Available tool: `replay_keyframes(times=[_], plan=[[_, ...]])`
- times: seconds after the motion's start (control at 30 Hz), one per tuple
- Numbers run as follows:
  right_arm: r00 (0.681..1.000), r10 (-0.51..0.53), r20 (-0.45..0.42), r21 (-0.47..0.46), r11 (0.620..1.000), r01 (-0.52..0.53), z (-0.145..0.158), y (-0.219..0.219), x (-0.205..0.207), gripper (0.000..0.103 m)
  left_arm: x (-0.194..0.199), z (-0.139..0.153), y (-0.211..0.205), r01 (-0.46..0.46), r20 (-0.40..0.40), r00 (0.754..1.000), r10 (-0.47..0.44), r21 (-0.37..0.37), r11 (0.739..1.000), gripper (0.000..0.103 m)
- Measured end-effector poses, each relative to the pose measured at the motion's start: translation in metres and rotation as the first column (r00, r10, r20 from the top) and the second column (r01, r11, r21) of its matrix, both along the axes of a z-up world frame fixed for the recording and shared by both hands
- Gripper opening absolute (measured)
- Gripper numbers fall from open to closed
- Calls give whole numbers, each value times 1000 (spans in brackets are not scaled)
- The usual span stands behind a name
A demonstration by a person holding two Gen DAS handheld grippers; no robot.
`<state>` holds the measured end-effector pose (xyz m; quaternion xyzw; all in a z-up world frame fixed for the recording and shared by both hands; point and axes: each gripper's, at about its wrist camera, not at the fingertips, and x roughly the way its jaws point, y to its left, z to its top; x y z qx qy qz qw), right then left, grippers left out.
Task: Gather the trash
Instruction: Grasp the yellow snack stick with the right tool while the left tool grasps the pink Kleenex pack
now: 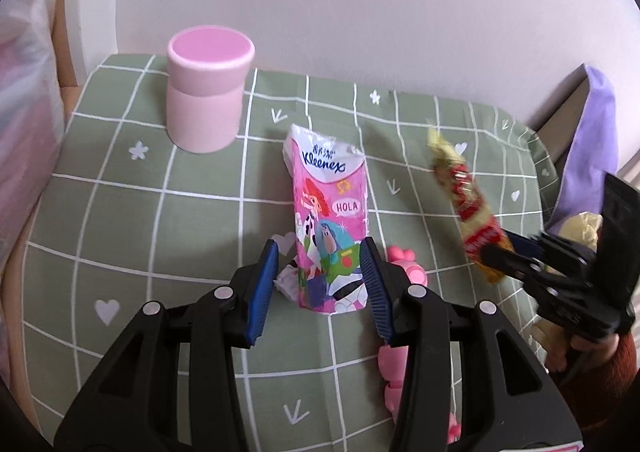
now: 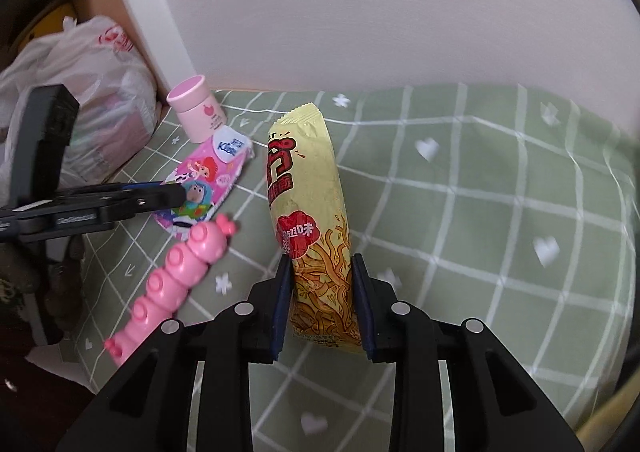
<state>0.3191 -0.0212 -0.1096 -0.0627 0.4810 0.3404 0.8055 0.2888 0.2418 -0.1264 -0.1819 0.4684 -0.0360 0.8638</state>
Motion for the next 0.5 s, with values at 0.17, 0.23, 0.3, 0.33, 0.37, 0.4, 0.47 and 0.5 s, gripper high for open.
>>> replay_keyframes(times=[0.17,0.23,0.3,0.33,0.37,0.4,0.47,0.5], plan=[[998,-57,-1,-5,998,57,3,-11,-7,28,2,-2,-10,-40,-17,999,40,-3,999,14],[998,-68,5,-5,998,68,5,-18,-14,28,0,0,-11,-54,-6,999,54,-3,999,12],[997,-80,10,-6,997,80,7,-24,-20,28,-2,8,-12,-55,13,998,55,12,998,11],[996,-85,13,-5,996,85,8,-27,-23,28,-4,11,-13,-54,22,998,54,21,998,11],[996,-89,15,-3,996,89,9,-29,-25,28,-5,15,-16,-54,32,998,53,27,998,11],[995,-95,21,1,996,95,11,-32,-29,28,-7,19,-18,-53,41,998,52,29,998,11],[994,-103,31,9,995,103,15,-36,-34,28,-12,28,-20,-47,63,997,45,32,998,11],[993,-109,38,13,994,109,18,-39,-36,28,-15,34,-23,-41,77,996,38,37,998,11]])
